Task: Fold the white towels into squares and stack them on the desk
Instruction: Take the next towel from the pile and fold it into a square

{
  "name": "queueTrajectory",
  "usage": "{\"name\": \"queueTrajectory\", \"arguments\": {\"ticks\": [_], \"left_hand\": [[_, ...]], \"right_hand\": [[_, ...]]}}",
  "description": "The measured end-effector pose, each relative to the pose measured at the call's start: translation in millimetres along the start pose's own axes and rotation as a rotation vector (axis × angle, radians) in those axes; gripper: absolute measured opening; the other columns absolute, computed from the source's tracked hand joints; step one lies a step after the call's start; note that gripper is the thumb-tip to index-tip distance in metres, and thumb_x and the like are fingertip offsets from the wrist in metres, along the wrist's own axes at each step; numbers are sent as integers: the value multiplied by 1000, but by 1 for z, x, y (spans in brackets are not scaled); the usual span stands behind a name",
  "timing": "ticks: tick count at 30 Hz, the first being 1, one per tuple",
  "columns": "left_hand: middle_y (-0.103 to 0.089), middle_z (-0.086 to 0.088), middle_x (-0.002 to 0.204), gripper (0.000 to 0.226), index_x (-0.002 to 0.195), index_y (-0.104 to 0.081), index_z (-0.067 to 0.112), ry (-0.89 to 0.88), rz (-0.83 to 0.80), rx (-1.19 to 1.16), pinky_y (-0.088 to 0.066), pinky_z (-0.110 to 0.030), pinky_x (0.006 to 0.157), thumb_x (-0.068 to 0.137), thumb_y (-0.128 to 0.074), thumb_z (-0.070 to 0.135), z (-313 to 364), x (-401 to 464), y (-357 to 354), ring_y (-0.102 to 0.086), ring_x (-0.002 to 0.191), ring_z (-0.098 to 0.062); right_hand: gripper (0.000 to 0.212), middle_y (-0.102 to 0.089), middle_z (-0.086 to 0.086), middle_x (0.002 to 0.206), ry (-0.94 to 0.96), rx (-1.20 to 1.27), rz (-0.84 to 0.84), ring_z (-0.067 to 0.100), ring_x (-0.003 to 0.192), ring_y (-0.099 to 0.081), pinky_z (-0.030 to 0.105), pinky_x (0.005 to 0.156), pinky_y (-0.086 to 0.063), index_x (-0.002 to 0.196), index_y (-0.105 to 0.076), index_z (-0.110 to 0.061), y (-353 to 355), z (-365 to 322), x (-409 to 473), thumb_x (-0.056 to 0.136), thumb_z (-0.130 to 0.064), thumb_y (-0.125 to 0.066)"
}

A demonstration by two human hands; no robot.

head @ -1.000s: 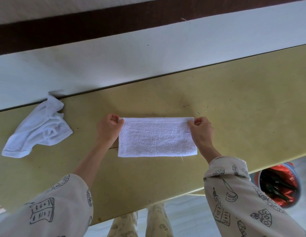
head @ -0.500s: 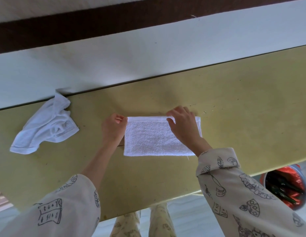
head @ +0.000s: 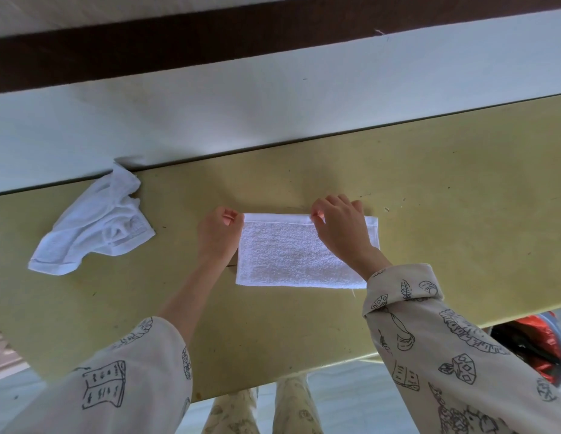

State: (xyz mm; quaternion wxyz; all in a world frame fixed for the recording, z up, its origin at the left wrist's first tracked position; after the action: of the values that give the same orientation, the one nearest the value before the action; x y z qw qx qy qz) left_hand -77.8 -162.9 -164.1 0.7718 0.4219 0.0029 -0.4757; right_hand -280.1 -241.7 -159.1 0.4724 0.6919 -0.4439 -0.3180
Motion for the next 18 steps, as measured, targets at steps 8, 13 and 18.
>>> {"name": "queueTrajectory", "arguments": {"ticks": [8,13,18], "left_hand": [[-58,5,78,11,91,-60,10,4,-9,-14,-34,-9,55,90,-54,19,1,0,1,-50,69,-4],[-57,5,77,11,90,-60,9,-7,4,2,-34,-10,54,90,-53,18,3,0,1,-49,67,-2],[-58,3,81,15,94,-61,6,7,-2,-9,-36,-19,69,91,-53,18,2,-1,0,-53,75,-9]], "right_hand": [[14,-60,-1,61,56,-87,74,20,56,-54,34,68,-39,66,-60,-12,3,-3,-1,74,-7,-71],[12,-61,0,64,95,-124,78,21,56,-54,35,68,-40,71,-61,-12,1,-3,-1,76,-9,-71],[7,-59,2,66,106,-141,58,23,57,-52,36,69,-36,77,-60,-12,-2,-4,2,81,-7,-64]]}}
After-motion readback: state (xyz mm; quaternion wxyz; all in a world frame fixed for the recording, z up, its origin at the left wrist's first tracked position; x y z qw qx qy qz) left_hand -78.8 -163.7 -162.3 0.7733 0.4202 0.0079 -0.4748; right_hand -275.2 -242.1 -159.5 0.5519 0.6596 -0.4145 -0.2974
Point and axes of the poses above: each hand's wrist, its own x-axis towards the middle knuckle, its own y-axis out of the back of the hand, z = x × y, the point moved 7 cm from there along x, towards the middle knuckle
